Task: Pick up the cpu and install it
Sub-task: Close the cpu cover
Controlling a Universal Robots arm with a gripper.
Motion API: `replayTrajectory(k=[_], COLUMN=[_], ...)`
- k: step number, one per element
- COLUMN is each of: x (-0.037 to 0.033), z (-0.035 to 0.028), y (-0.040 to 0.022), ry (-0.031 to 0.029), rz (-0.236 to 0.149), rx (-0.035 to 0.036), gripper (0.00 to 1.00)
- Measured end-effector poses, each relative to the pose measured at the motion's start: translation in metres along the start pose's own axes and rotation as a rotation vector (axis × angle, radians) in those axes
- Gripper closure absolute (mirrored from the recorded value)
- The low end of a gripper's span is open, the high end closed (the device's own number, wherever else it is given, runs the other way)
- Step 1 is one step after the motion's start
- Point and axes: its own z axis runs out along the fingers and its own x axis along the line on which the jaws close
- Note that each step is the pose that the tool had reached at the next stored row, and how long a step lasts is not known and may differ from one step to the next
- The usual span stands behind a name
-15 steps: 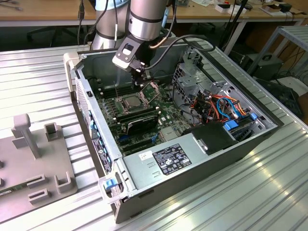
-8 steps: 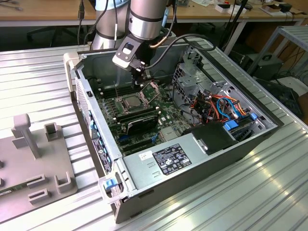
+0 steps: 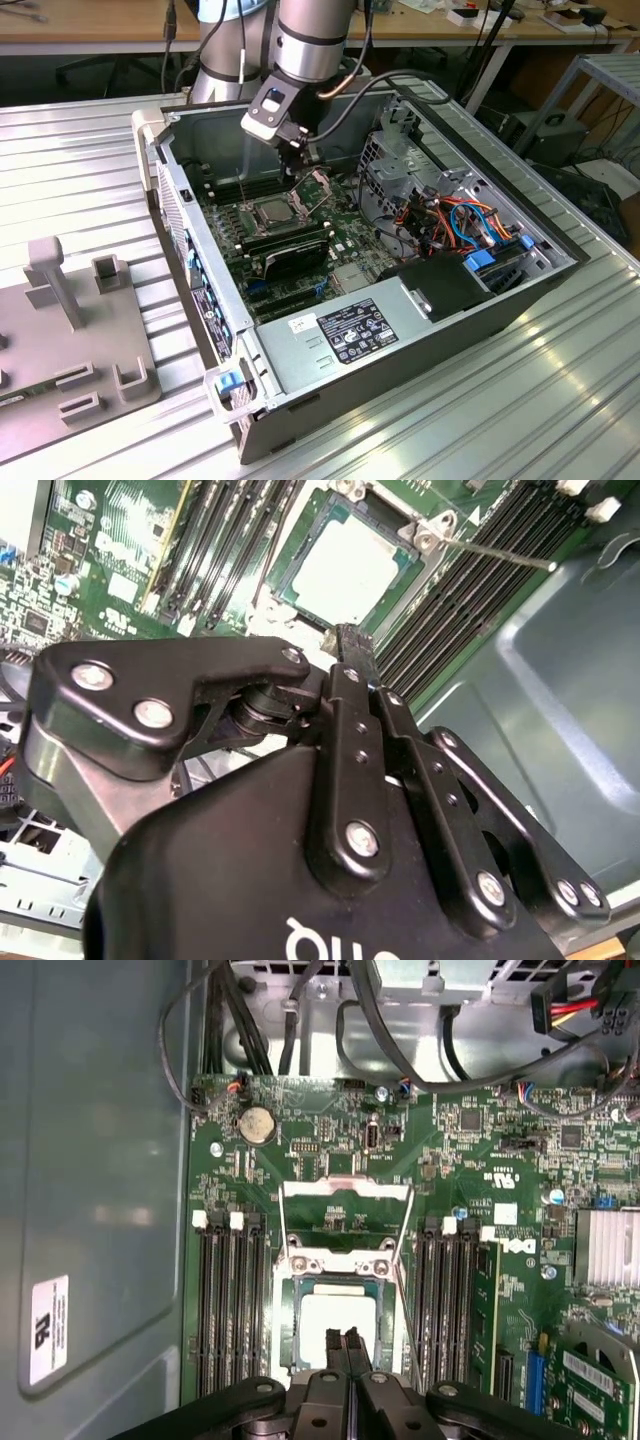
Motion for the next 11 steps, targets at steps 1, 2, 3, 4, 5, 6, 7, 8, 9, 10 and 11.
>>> replayTrajectory(k=[1,2,3,4,5,6,7,8,9,10,11], x=[-0.0001,-0.0003,-0.0004,-0.0005,-0.0006,-0.0007,-0.0008,-0.0009,-0.001,-0.0011,-0.0012], z=[0.0001,0.0002,0.0003,0.0004,0.0005,0.0005,0.0006,0.0007,0.0007,0.0009,0.001], y=[0.0032,0.0091,0.0123,0.0151,0.0189,0.0215,0.0248,0.0276,0.0307,0.0336,0.0384], ry=[0.0001,0.0,0.0,0.0,0.0001,0.0001,0.0001,0.0001,-0.0001,0.0001,0.0], rz=[0.0,0.0,0.0,0.0,0.0,0.0,0.0,0.0,0.0,0.0,0.0], rx=[0.0,0.0,0.0,0.0,-0.0001,-0.0001,-0.0001,-0.0001,0.0,-0.0001,0.0], gripper=[0.89,0.89,0.89,0.89,0.89,0.89,0.89,0.89,0.89,0.89,0.89])
